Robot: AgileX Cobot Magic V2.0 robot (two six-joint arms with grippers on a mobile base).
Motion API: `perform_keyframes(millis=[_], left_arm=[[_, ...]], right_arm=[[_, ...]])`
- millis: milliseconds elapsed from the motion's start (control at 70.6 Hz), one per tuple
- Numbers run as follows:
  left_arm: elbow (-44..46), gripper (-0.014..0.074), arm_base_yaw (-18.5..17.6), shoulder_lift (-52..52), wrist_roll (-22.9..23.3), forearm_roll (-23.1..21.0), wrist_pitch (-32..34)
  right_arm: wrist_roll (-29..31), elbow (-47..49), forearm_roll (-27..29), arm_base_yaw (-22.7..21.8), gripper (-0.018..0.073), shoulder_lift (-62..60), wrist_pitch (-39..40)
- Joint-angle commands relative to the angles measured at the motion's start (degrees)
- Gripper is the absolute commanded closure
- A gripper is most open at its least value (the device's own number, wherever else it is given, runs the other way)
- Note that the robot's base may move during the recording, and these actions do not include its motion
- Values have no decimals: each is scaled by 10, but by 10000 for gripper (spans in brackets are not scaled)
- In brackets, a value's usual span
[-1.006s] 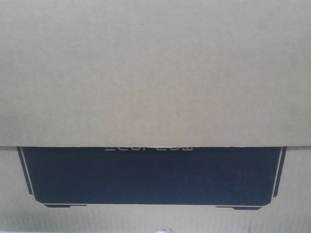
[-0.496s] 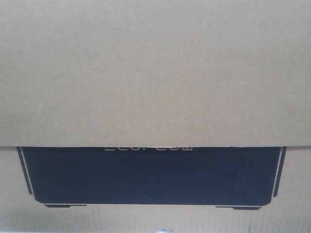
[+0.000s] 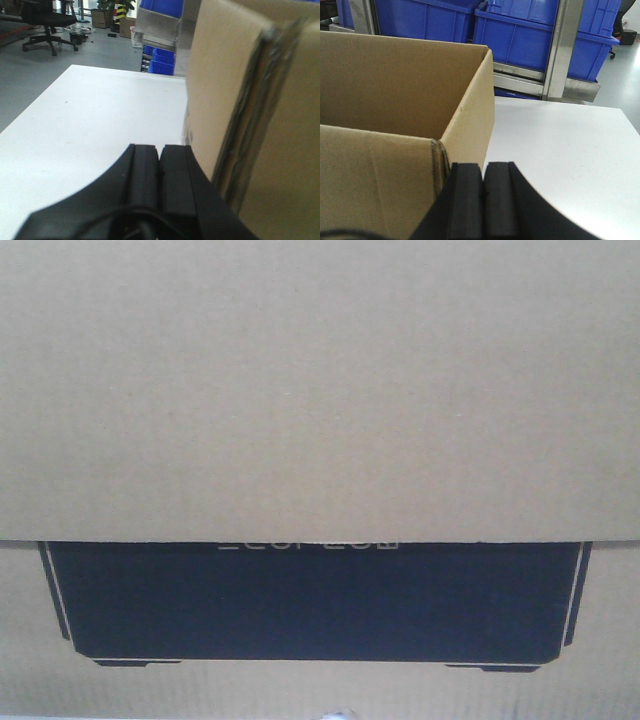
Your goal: Grab box from left shelf to table start
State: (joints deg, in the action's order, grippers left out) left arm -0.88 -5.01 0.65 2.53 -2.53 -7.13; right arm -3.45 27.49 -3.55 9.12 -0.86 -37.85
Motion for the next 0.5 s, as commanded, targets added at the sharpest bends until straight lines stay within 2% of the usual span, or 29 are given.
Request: perform_keyframes(millis=[0,482], left_arm=[[-6,700,2,7,0,11,66],[-8,700,2,7,0,11,71]], right_arm=[[1,13,-7,-2,503,-1,49],[1,13,-7,-2,503,-1,49]])
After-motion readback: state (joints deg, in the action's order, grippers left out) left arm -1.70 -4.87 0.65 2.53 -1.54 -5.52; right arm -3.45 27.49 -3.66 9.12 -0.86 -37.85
